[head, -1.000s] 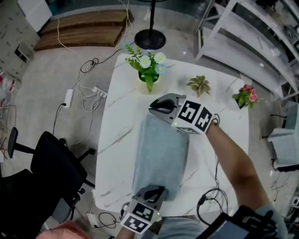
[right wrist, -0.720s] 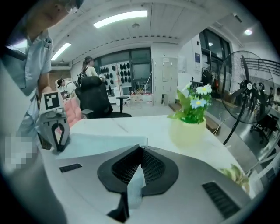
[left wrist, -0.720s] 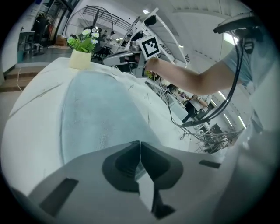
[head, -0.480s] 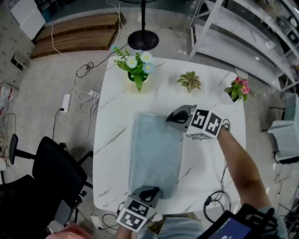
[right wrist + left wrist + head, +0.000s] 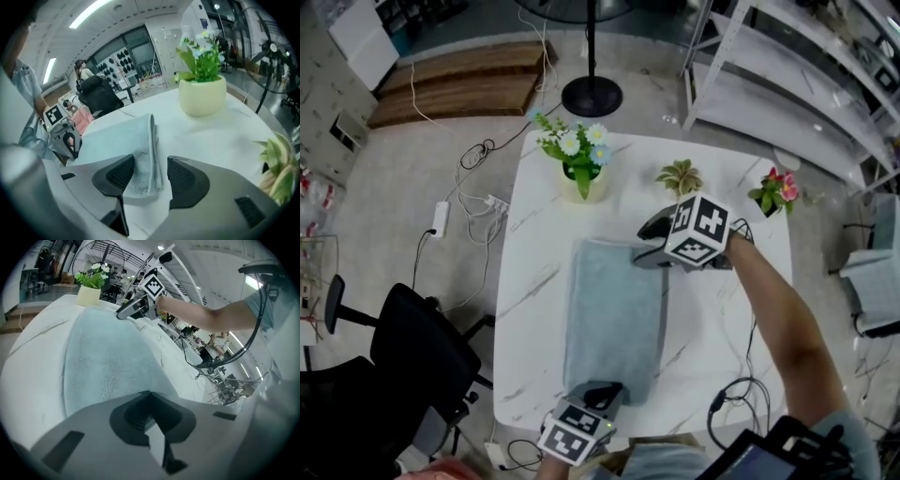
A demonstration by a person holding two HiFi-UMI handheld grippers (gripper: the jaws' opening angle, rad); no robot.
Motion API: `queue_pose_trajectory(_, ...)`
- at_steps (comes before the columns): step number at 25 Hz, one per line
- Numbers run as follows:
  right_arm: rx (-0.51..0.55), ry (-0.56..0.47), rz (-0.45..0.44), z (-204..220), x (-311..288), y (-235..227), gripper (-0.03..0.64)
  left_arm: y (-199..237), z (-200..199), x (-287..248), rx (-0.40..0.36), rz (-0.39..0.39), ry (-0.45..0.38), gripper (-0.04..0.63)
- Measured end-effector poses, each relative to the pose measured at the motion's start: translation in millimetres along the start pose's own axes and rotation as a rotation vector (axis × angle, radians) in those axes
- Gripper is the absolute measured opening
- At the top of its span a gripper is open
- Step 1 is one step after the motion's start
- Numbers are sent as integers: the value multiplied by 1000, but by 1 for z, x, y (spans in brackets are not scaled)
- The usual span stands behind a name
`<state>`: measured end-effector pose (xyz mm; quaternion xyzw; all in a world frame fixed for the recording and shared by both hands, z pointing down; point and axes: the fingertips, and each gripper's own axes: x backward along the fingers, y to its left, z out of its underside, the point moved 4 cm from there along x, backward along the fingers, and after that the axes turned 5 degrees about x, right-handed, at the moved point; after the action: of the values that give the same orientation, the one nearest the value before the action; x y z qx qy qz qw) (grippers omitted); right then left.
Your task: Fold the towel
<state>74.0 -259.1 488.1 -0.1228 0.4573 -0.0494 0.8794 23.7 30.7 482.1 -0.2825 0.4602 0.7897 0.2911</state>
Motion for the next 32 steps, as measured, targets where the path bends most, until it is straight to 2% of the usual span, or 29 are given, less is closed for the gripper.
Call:
queue_pose_trajectory(3, -72, 47, -113, -3, -9, 1, 245, -1, -2, 1, -9, -5, -8, 8)
queue_pose_trajectory(7, -130, 75, -355, -14, -22, 19, 241, 0, -2, 2, -8, -10, -16, 8)
queue_pose_trajectory(8, -138, 85, -391, -14, -25, 22, 195, 1, -3, 2, -5, -12, -21, 8)
queue_pose_trajectory(9, -148, 93, -404, -14, -28, 22, 115, 1, -4, 2, 2, -15, -28, 8)
queue_pose_trajectory(10, -158, 96, -401, -14, -29, 21, 100, 1, -5, 1, 11, -20, -35, 8)
queue_pose_trajectory(13, -134, 80, -332, -17, -24, 22, 91, -1, -8, 5, 24, -43, -65, 8)
queue_pose_trajectory(20, 94, 91, -15, -54, 16, 62, 91, -17, 1, 45, -32, -71, -163, 8)
queue_pose_trajectory(28, 304, 101, 265, -80, 41, 149, 91, -30, 54, 102, -42, -111, -253, 8)
queue_pose_trajectory(32, 371, 73, 349, -81, 41, 190, 92, -38, 82, 116, -65, -115, -261, 8)
